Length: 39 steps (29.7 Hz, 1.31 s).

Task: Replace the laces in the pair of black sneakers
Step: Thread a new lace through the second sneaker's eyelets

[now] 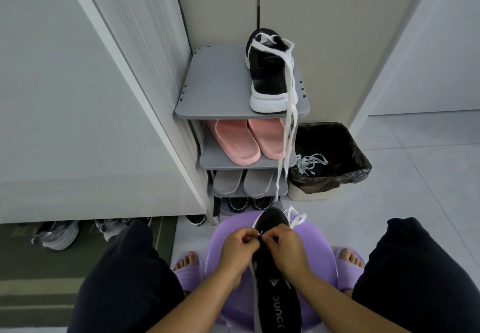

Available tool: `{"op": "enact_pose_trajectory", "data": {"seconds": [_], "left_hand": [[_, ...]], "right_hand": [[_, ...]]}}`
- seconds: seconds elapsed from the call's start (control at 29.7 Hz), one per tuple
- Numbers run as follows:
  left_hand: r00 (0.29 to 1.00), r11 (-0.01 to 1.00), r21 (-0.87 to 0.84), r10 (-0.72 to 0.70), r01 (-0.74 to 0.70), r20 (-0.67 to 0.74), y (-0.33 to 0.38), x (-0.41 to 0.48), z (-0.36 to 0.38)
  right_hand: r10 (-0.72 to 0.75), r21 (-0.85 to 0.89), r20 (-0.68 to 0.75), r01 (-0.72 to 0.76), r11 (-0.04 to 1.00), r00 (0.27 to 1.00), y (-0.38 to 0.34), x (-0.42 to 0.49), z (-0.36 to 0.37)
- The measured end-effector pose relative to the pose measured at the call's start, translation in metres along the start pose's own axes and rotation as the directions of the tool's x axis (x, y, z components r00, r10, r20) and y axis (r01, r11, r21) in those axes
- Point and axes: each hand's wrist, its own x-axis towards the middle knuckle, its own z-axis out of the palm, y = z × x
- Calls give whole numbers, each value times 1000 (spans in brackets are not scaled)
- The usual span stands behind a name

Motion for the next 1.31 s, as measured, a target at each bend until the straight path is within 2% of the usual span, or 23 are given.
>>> {"op": "enact_pose_trajectory", "data": {"seconds": [0.1,0.2,0.3,0.4,0.47,0.57,0.64,0.71,0.74,0.78,0.81,0.84,0.88,0.94,0.98,1.01,1.05,1.08,1.18,1.21,1.31], "left_hand": [[997,995,-87,-51,55,50,4,2,-3],[997,990,-119,-77,80,29,6,4,0],[996,984,-162,-82,76,-30,10,4,5],[976,939,-342,-116,47,-184,21,12,-13],[959,918,-397,-120,9,-256,28,16,-33],[926,925,-380,-139,-5,-350,29,19,-53],[928,945,-325,-138,19,-346,24,20,-56],[961,982,-187,-88,39,-263,16,19,-51],[973,998,-54,-28,16,-227,10,17,-48],[970,980,177,124,-87,-212,4,14,-45],[926,858,454,344,-241,-158,-1,13,-42],[858,671,641,513,-373,-38,-4,13,-38],[787,494,739,611,-459,81,-7,14,-34],[752,263,834,612,-485,245,0,12,-24],[786,219,857,548,-466,287,6,8,-19],[790,177,873,533,-455,303,10,7,-15],[802,210,878,536,-431,265,7,10,-16],[849,275,882,482,-382,217,7,10,-17],[946,673,698,324,-245,19,4,8,-15],[969,771,605,248,-198,1,4,6,-13],[969,847,494,244,-198,-30,-9,6,-5]], "right_hand": [[-59,-65,40,62,996,997,2,2,-1],[-111,-123,83,121,985,990,2,-3,-1],[-132,-188,-25,125,974,991,8,-13,3],[-36,-57,-116,30,998,993,11,-16,-12],[83,6,-66,-83,997,994,14,-15,-24],[207,85,79,-213,973,975,15,-17,-30],[205,96,111,-216,972,972,16,-19,-29],[197,95,92,-206,974,976,16,-18,-30],[193,82,95,-201,976,977,16,-17,-31],[195,66,115,-204,977,974,15,-17,-33],[195,54,139,-204,978,971,14,-16,-34],[198,35,158,-206,978,967,13,-15,-34],[195,4,162,-199,980,967,12,-14,-35],[182,-80,143,-172,982,973,10,-12,-38],[172,-118,130,-157,981,977,8,-12,-38],[160,-144,113,-144,979,981,6,-13,-38],[152,-155,98,-136,979,983,6,-14,-38],[142,-152,81,-129,980,987,6,-16,-36],[171,-76,68,-165,983,983,10,-18,-34],[190,-29,78,-188,982,979,12,-17,-33],[248,79,152,-262,962,957,14,-15,-29]]}}
